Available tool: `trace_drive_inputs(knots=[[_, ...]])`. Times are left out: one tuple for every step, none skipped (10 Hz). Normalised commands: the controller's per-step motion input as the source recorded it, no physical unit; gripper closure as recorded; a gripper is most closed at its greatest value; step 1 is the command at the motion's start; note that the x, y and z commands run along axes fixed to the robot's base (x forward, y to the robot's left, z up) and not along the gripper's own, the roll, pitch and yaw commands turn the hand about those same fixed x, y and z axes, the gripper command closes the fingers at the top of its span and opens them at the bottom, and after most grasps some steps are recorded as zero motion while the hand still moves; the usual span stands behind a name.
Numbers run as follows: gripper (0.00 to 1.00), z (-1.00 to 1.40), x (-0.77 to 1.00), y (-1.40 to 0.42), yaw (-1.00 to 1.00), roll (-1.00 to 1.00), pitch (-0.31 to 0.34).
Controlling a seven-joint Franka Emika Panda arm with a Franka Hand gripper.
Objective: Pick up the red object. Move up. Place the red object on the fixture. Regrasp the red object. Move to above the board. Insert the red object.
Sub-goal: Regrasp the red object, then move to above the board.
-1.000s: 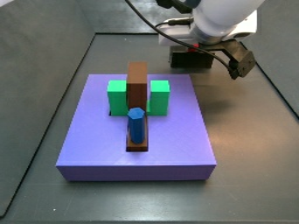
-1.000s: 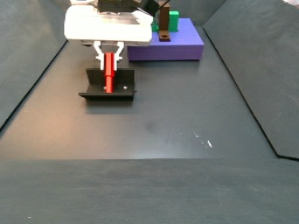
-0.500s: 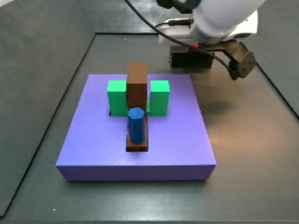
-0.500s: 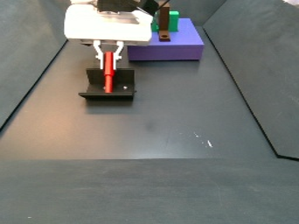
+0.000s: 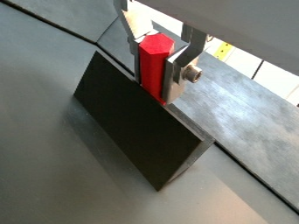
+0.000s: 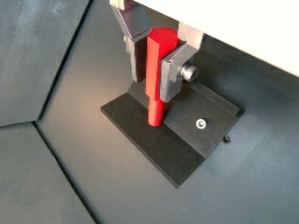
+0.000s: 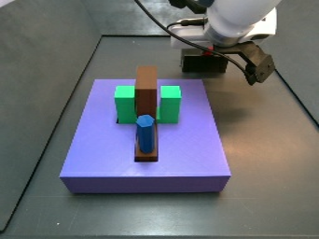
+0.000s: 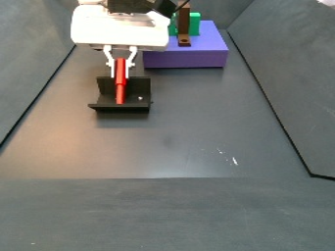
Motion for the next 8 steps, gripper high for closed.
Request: trace_drive_inputs(knots=[[1.00, 0.00, 0.00, 0.00, 0.00, 0.00, 0.000], [1.00, 1.40, 0.00, 0.00, 0.00, 0.00, 0.000], [1.00, 1.40, -0.02, -0.04, 0.09, -0.09, 0.016], [1.00, 1.40, -0.03, -0.02, 0.06, -0.11, -0.005], [1.00, 1.40, -0.02, -0.02, 0.06, -0.08, -0.012], [1.00, 1.40, -0.01, -0.04, 0.03, -0.02, 0.015], [1.00, 1.40, -0.01, -0.04, 0.02, 0.00, 0.011], [1.00, 1.40, 0.00, -0.03, 0.01, -0.03, 0.020]])
